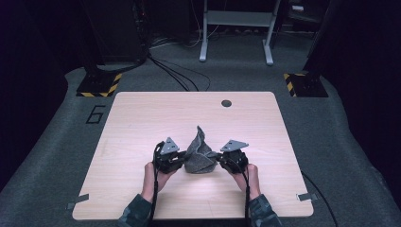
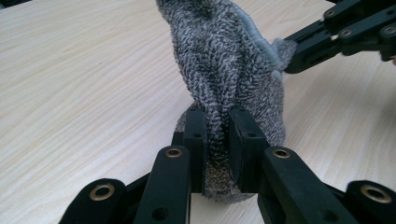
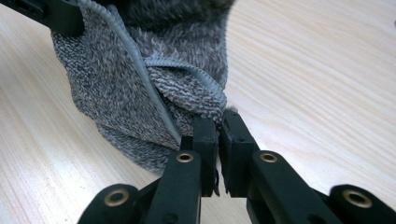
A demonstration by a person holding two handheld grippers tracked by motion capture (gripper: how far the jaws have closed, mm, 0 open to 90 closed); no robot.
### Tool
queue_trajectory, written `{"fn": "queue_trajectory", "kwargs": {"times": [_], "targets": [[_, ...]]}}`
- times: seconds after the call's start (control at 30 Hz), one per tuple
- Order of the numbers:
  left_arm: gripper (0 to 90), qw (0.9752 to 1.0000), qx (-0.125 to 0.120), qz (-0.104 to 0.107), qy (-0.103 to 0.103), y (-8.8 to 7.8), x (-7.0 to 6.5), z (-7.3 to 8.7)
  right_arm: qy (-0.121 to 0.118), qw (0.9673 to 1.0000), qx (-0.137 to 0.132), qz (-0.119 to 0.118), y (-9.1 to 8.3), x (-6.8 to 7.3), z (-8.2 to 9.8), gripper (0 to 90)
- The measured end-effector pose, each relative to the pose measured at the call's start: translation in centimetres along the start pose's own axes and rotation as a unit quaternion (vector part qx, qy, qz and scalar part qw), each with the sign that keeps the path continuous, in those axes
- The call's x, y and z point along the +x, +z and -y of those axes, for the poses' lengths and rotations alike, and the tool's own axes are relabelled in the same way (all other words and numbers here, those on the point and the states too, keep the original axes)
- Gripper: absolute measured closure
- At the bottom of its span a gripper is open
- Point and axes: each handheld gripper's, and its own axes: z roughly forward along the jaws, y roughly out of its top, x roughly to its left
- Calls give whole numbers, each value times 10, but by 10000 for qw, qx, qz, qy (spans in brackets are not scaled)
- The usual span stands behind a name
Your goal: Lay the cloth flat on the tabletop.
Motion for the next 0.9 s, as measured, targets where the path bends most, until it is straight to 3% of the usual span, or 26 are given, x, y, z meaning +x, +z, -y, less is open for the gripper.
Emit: {"fn": "queue_trajectory", "kwargs": {"times": [0.13,0.27,0.3,0.53,0.73,0.9], "targets": [[797,9999,33,76,-61,-2,5,3,-40,9999,-22,102,-5,-3,1,860],[810,9999,37,-43,-141,-5,10,7,-6,9996,15,290,-10,-7,4,861],[809,9998,63,-21,-183,-6,12,9,140,9993,-25,341,-14,-11,6,861],[780,9989,207,-75,-404,-8,24,21,359,9987,-96,358,-24,-25,12,860],[598,9983,318,-145,-474,-11,27,20,266,9990,97,352,-21,-22,16,824],[422,9975,229,-251,-612,-18,31,15,280,9991,213,228,-25,-27,24,732]]}}
